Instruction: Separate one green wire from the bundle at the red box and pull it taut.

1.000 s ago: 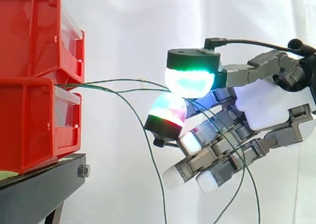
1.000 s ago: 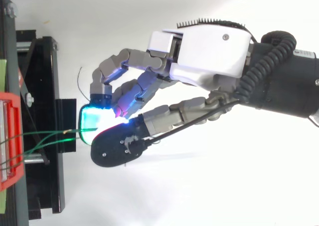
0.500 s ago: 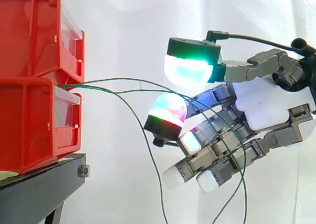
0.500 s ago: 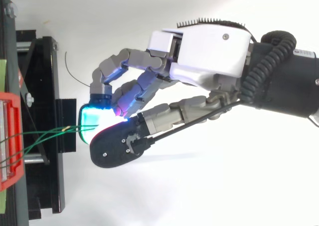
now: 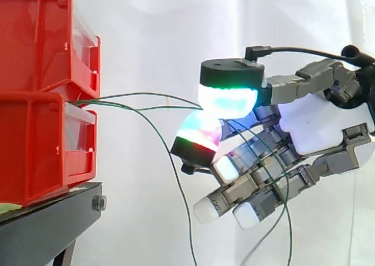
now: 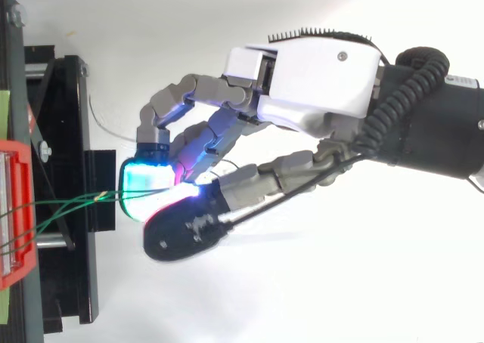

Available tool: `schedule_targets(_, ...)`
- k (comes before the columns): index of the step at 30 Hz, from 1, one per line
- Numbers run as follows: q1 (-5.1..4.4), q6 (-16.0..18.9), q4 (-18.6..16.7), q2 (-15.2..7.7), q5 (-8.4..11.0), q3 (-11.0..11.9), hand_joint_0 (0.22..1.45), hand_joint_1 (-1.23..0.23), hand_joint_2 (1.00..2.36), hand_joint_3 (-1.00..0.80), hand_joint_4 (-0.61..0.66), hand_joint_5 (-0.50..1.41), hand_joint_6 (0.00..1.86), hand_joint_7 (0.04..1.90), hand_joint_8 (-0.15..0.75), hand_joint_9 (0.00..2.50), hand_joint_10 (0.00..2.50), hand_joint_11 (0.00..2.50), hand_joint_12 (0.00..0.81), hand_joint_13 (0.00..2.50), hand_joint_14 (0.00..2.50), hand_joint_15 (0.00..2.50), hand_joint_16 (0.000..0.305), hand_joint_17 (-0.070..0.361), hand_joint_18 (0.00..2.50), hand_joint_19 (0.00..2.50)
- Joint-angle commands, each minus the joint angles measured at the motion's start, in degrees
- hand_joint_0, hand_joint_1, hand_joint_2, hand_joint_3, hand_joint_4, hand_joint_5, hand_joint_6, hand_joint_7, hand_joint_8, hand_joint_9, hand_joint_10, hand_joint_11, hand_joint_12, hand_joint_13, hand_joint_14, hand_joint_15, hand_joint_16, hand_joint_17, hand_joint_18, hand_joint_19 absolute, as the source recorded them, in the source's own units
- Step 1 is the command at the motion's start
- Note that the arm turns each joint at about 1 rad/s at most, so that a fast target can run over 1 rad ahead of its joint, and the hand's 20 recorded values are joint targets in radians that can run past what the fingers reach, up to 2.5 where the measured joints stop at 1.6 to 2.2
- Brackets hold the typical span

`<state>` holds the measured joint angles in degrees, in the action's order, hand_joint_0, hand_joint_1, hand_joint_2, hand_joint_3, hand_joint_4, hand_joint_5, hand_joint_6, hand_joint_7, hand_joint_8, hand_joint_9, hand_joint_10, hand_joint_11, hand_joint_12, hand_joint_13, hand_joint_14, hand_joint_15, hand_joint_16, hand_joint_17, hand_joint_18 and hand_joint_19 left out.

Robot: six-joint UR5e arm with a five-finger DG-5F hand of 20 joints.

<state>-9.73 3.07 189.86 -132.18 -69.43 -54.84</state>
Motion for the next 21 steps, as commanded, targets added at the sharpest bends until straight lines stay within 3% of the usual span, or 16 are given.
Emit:
schedule_targets(1, 0.06, 0.0, 0.1, 0.0, 0.00, 0.0, 0.59, -0.86, 1.00, -0.49, 0.12, -0.15, 0.88, 0.95, 0.259, 0.90, 0.02, 0.59, 0.336, 0.58, 0.01, 0.32, 0.047, 0.106, 0.57, 0.52)
schedule_targets(6, 0.06, 0.0, 0.1, 0.0, 0.00, 0.0, 0.52, -0.72, 1.00, -0.50, 0.14, -0.14, 0.88, 0.93, 0.272, 0.93, 0.02, 0.58, 0.348, 0.59, 0.01, 0.32, 0.050, 0.113, 0.59, 0.51)
schedule_targets(9, 0.06, 0.0, 0.1, 0.0, 0.00, 0.0, 0.57, -0.60, 1.01, -0.42, 0.12, -0.14, 0.87, 0.99, 0.267, 0.94, 0.02, 0.57, 0.336, 0.60, 0.01, 0.33, 0.047, 0.106, 0.57, 0.53)
schedule_targets(15, 0.06, 0.1, 0.1, 0.0, 0.00, 0.1, 0.57, -0.69, 1.02, -0.20, 0.11, -0.14, 0.89, 1.01, 0.268, 0.93, 0.02, 0.58, 0.338, 0.59, 0.01, 0.33, 0.047, 0.106, 0.57, 0.53)
schedule_targets(21, 0.06, 0.1, 0.1, 0.0, 0.00, 0.1, 0.60, -0.80, 1.02, -0.25, 0.09, -0.15, 0.90, 0.96, 0.265, 0.91, 0.02, 0.59, 0.338, 0.58, 0.01, 0.33, 0.047, 0.106, 0.56, 0.53)
